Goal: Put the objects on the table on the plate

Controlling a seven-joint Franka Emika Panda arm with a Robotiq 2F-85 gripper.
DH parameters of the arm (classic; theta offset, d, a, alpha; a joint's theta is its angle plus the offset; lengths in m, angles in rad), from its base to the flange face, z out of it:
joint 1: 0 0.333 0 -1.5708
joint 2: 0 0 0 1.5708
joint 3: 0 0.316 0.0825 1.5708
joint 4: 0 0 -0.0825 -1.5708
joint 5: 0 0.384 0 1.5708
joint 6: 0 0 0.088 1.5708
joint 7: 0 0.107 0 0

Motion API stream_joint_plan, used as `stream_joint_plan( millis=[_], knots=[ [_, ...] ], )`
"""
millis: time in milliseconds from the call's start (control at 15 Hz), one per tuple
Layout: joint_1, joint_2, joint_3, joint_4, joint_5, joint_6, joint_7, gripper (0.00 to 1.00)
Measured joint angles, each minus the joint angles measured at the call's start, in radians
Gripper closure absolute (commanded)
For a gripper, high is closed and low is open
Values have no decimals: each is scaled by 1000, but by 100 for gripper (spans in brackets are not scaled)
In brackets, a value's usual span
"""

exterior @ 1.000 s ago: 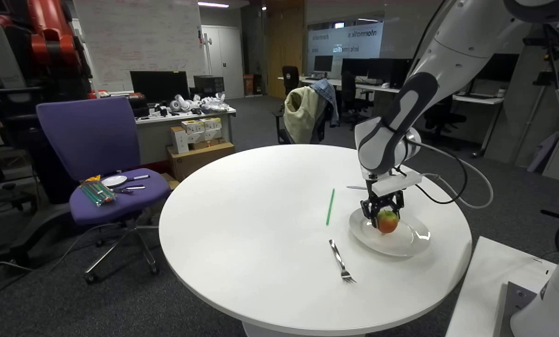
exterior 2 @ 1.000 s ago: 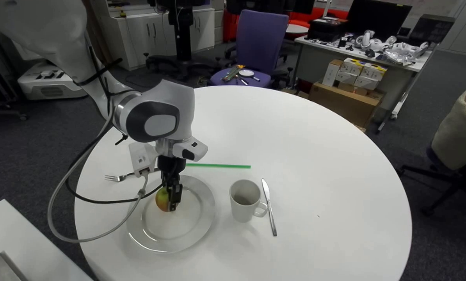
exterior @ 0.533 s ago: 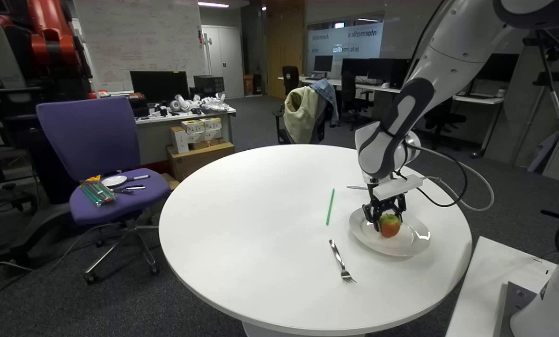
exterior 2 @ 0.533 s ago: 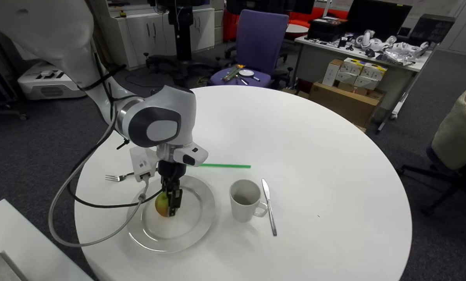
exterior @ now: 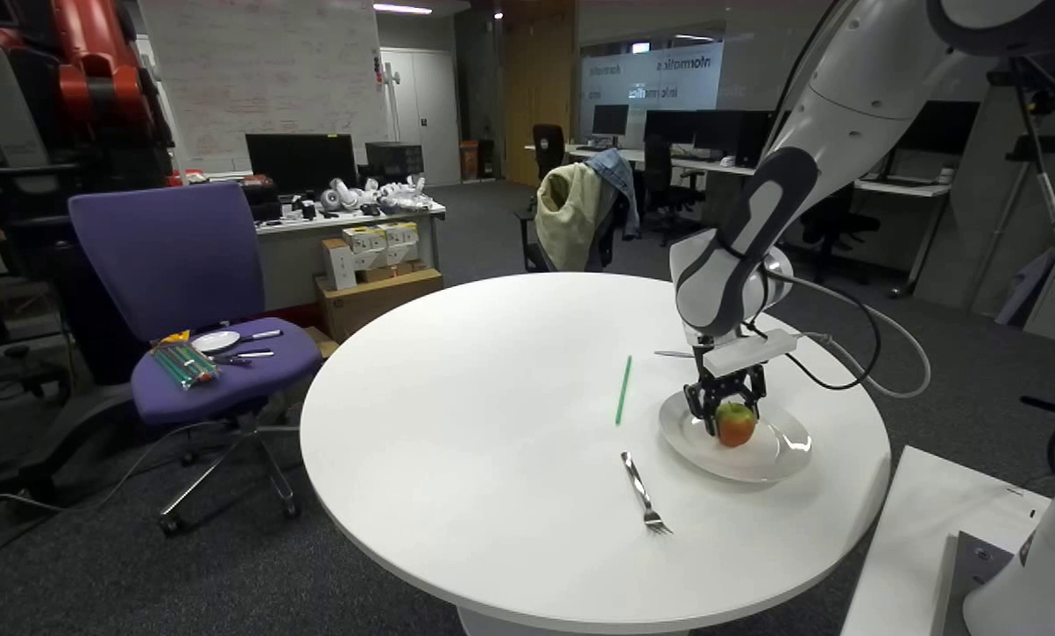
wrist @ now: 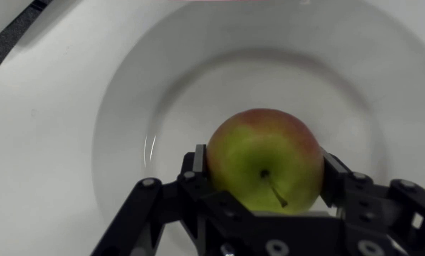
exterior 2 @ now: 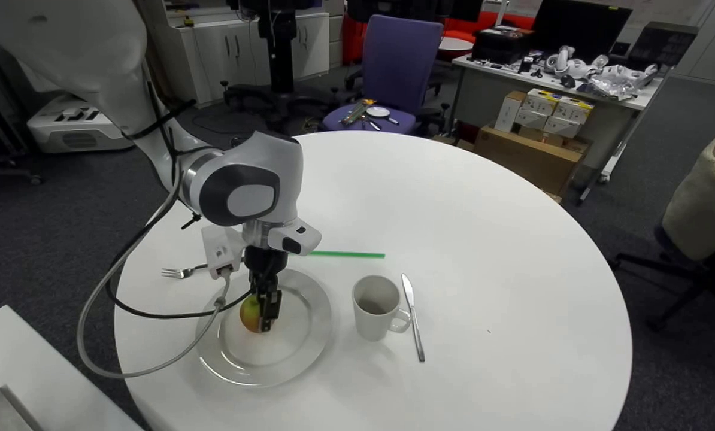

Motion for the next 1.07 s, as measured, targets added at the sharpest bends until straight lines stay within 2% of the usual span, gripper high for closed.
stream_joint_plan(
  millis=[1067],
  knots=[
    [0,7,-7,20,0,0,3,51]
  ],
)
